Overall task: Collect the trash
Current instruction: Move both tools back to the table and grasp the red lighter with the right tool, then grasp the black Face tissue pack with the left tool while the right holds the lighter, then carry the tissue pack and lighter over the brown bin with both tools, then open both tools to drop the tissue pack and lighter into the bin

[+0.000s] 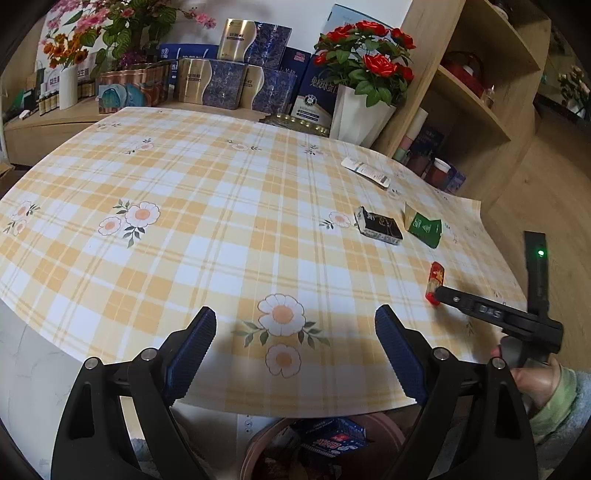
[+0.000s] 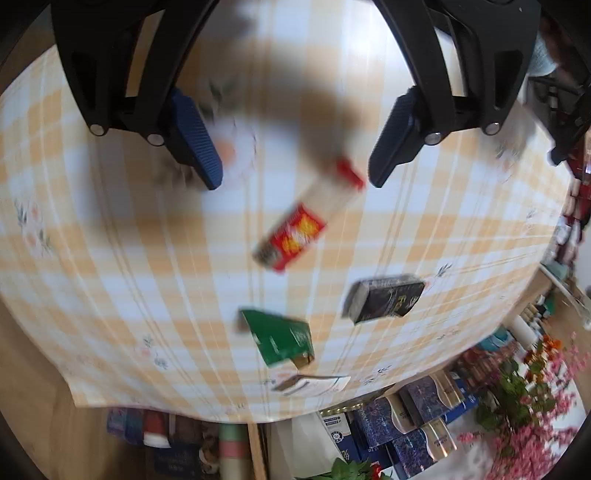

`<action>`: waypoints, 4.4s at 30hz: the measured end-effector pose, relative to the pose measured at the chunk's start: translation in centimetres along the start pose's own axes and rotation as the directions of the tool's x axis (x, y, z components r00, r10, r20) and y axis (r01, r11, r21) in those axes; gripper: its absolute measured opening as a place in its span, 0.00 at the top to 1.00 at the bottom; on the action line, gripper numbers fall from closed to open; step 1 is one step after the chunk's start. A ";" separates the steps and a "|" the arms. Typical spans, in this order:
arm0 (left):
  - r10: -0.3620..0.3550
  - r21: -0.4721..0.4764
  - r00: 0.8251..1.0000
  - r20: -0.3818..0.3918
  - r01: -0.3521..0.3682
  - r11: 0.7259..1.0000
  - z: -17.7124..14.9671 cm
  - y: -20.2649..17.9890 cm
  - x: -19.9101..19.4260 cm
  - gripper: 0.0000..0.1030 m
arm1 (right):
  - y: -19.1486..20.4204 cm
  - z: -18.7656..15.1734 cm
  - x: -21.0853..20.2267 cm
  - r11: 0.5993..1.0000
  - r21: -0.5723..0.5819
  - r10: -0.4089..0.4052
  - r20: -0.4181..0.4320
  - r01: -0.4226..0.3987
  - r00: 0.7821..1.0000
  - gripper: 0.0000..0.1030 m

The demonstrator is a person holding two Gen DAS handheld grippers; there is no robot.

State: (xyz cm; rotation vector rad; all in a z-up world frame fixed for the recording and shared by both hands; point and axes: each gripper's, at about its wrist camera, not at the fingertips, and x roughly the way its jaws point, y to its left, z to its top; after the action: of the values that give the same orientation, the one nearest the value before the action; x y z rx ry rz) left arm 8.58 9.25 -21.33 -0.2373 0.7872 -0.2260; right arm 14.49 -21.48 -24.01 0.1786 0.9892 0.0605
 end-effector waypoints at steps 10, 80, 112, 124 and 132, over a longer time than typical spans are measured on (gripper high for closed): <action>0.011 0.004 1.000 -0.024 -0.011 1.000 0.1 0.7 1.2 0.17 | 2.9 1.1 1.4 0.987 -0.147 -0.054 0.054 0.061 0.997 0.67; -0.099 0.239 0.989 -0.107 0.122 0.963 -2.4 -9.6 -4.6 0.40 | -2.8 -8.0 -15.2 0.976 -0.003 0.213 0.237 -0.218 0.948 0.74; -0.139 0.227 0.959 -0.246 0.196 0.954 -13.8 -8.0 -4.9 0.39 | -1.8 -17.9 -18.6 0.981 -0.063 0.193 0.213 -0.183 0.958 0.74; -0.125 0.257 0.940 -0.317 0.213 0.943 -14.8 -9.0 -2.6 0.35 | -1.2 -18.0 -17.5 0.980 -0.072 0.197 0.176 -0.187 0.964 0.74; -0.129 0.186 0.953 -0.274 0.184 0.965 -13.9 -7.7 -2.8 0.13 | -1.0 -18.1 -17.5 0.979 -0.077 0.198 0.174 -0.188 0.965 0.74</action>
State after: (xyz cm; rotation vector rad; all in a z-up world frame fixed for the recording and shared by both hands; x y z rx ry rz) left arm -4.24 1.04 -26.67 -0.0704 0.9983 -0.4958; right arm -10.24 -22.57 -19.46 0.2215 0.7855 0.2484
